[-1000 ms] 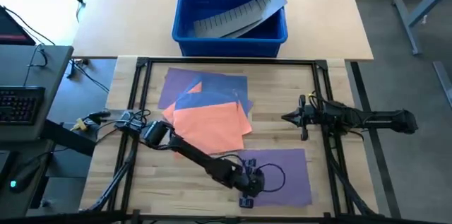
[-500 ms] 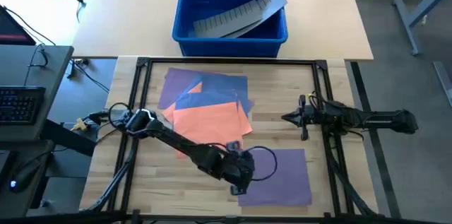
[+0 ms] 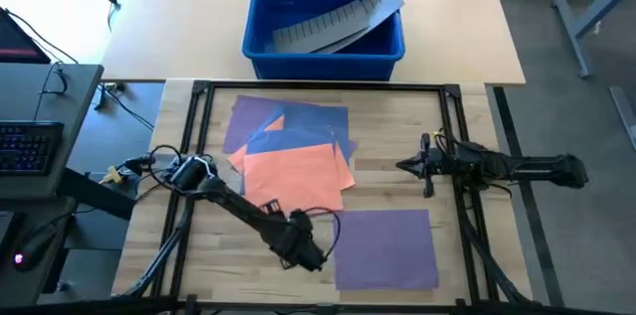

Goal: Organize paper
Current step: Move the orange paper to the bottom left of the table

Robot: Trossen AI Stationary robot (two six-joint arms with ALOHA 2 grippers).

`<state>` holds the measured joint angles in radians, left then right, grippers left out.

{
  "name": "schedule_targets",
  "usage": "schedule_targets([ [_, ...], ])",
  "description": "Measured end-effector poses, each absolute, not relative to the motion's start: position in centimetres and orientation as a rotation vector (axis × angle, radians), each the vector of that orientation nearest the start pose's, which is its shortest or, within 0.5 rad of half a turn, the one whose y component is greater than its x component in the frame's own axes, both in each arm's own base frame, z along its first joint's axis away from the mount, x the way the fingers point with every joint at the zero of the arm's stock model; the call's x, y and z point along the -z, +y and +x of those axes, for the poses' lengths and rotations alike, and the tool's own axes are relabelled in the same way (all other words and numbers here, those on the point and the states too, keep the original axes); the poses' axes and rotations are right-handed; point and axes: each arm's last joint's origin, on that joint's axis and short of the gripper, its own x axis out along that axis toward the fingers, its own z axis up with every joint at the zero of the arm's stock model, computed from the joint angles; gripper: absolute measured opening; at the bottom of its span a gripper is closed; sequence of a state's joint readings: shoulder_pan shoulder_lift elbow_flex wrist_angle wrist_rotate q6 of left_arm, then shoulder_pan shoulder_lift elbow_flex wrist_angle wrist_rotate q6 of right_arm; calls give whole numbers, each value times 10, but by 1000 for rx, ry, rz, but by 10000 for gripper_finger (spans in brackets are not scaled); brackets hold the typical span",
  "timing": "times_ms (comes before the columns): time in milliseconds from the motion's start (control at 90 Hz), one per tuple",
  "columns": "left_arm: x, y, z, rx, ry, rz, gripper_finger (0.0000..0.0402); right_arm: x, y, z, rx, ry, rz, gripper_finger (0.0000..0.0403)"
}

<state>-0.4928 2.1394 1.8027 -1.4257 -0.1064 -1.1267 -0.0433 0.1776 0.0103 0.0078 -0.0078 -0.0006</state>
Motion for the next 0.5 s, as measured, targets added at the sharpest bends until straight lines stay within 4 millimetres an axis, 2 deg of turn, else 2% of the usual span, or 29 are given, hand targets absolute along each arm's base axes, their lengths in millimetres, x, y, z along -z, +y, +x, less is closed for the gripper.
schedule_targets([
  [133,-228,-158,337,-788,1497,-519,216,-153,-4,107,36,160,4,0],
  [267,-245,-126,311,-850,1399,-700,217,-153,-4,107,36,159,4,0],
  [367,-241,-107,285,-855,1318,-858,216,-153,-4,107,35,160,4,0],
  [500,-225,-93,249,-863,1213,-1060,216,-153,-4,107,36,159,4,0],
])
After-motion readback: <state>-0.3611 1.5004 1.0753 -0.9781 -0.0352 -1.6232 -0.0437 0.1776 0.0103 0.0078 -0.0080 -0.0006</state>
